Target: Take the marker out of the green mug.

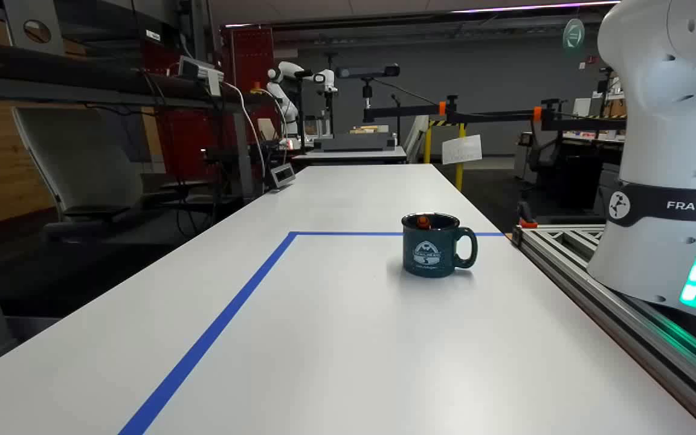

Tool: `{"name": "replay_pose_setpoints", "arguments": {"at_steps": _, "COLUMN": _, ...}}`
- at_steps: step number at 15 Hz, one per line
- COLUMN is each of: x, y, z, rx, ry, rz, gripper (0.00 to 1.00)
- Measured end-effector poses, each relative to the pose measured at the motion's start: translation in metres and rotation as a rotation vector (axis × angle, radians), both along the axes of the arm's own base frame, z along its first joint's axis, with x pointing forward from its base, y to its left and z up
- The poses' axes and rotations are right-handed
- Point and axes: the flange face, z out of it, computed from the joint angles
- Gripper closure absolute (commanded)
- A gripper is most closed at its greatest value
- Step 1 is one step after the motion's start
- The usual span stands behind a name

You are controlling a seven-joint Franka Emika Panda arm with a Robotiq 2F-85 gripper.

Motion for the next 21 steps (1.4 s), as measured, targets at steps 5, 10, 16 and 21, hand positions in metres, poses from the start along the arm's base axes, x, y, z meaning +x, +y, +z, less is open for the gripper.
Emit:
{"name": "replay_pose_setpoints", "arguments": {"at_steps": 5, "x": 0.0, "y": 0.0, "z": 0.002, "rx": 0.001, "ry": -0.005, "rz": 0.0, "gripper": 0.0}}
{"name": "replay_pose_setpoints", "arguments": {"at_steps": 10, "x": 0.001, "y": 0.0, "z": 0.001, "rx": -0.001, "ry": -0.002, "rz": 0.003, "gripper": 0.0}}
{"name": "replay_pose_setpoints", "arguments": {"at_steps": 16, "x": 0.018, "y": -0.03, "z": -0.02, "rx": -0.08, "ry": 0.042, "rz": 0.212, "gripper": 0.0}}
{"name": "replay_pose_setpoints", "arguments": {"at_steps": 21, "x": 0.036, "y": -0.068, "z": -0.057, "rx": -0.126, "ry": 0.07, "rz": 0.367, "gripper": 0.0}}
